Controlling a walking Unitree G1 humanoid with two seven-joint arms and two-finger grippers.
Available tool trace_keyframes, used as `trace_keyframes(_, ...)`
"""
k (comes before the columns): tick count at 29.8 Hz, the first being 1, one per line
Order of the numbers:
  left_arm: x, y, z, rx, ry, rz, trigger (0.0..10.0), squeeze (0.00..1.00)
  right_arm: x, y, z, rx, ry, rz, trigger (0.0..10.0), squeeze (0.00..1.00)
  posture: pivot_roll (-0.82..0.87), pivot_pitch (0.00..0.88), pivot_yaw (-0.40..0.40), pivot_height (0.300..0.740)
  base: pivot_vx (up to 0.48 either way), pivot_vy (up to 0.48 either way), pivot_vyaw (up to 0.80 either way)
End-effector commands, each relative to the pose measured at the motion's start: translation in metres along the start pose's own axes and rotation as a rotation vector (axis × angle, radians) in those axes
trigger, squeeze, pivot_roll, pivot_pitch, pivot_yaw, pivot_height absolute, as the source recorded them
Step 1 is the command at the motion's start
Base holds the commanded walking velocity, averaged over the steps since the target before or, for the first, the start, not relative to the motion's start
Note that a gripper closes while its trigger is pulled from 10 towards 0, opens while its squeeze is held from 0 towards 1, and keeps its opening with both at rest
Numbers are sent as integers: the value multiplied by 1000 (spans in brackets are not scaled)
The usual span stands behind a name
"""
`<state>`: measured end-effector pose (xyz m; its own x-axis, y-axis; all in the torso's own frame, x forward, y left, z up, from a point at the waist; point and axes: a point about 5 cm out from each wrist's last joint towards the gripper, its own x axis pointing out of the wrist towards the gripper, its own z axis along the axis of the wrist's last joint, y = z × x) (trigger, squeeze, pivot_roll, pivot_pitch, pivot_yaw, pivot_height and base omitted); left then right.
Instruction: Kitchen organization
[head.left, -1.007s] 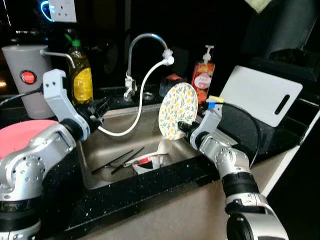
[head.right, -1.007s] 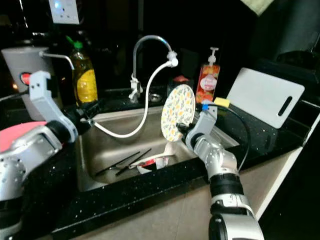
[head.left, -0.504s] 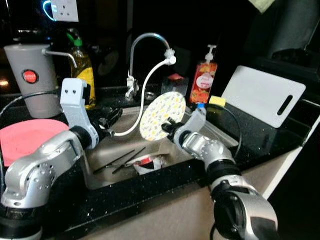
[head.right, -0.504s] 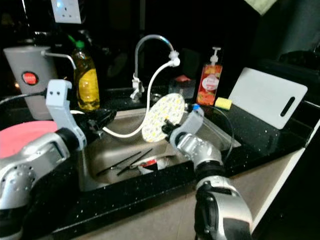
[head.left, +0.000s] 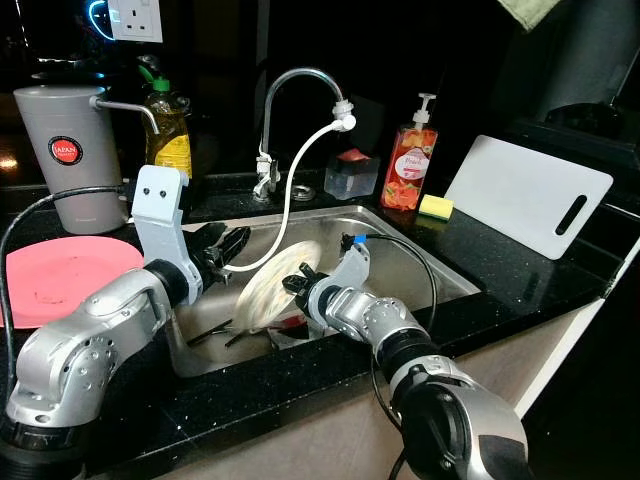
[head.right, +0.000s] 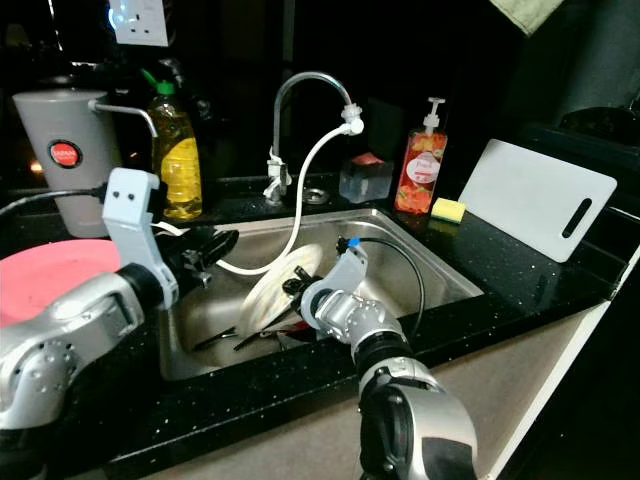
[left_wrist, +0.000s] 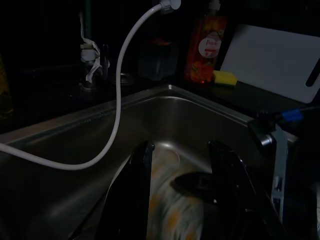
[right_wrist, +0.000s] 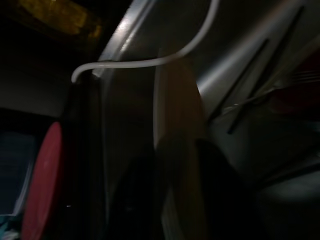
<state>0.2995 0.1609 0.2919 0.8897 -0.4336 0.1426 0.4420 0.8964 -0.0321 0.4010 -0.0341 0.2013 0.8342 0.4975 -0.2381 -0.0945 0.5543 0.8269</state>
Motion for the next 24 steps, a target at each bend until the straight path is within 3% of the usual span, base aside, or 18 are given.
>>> trace_keyframes(1, 0, -6, -2, 22, 12, -21, 10000, 0, 1, 11, -3, 43, 17, 88, 10000, 1000, -7, 0, -123, 740, 0, 0, 0)
trace_keyframes(3, 0, -6, -2, 23, 10, -15, 10000, 0, -1, 23, 2, 71, -7, 208, 10000, 1000, -6, 0, -123, 740, 0, 0, 0)
trace_keyframes(5, 0, -5, -2, 23, 9, -13, 10000, 0, -2, 27, 8, 70, -29, 254, 10000, 1000, -9, 0, -121, 740, 0, 0, 0)
trace_keyframes(6, 1, -6, -2, 23, 9, -14, 10000, 0, -6, 32, 21, 17, -104, 283, 10000, 0, -12, 0, -119, 740, 0, 0, 0)
trace_keyframes(7, 1, -6, -2, 23, 9, -14, 10000, 0, -6, 32, 21, 17, -104, 283, 10000, 0, -12, 0, -119, 740, 0, 0, 0)
trace_keyframes(9, 1, -6, -3, 26, 9, -17, 10000, 0, -14, 39, 44, -106, -253, 309, 10000, 0, -12, 0, -118, 740, 0, 0, 0)
trace_keyframes(12, 1, -6, -3, 29, 11, -18, 10000, 0, -20, 45, 55, -176, -335, 327, 10000, 0, -16, 0, -114, 740, 0, 0, 0)
trace_keyframes(14, 2, -7, -4, 33, 12, -25, 10000, 0, -41, 58, 82, -305, -512, 371, 10000, 0, -25, 0, -106, 740, 0, 0, 0)
trace_keyframes(15, 2, -7, -4, 33, 12, -25, 10000, 0, -41, 58, 82, -305, -512, 371, 10000, 0, -25, 0, -106, 740, 0, 0, 0)
trace_keyframes(16, 3, -7, -4, 36, 12, -30, 10000, 0, -59, 62, 97, -366, -622, 395, 10000, 0, -29, 0, -101, 740, 0, 0, 0)
trace_keyframes(19, 4, -7, -4, 37, 12, -31, 10000, 0, -63, 62, 99, -378, -644, 399, 10000, 0, -29, 0, -101, 740, 0, 0, 0)
trace_keyframes(21, 5, -6, -4, 43, 11, -32, 10000, 0, -77, 64, 105, -498, -749, 362, 10000, 0, -40, 0, -86, 740, 0, 0, 0)
trace_keyframes(22, 5, -6, -4, 43, 11, -32, 10000, 0, -77, 64, 105, -498, -749, 362, 10000, 0, -40, 0, -86, 740, 0, 0, 0)
trace_keyframes(24, 6, -5, -2, 45, 8, -35, 10000, 0, -87, 62, 106, -604, -823, 305, 10000, 0, -47, 0, -76, 740, 0, 0, 0)
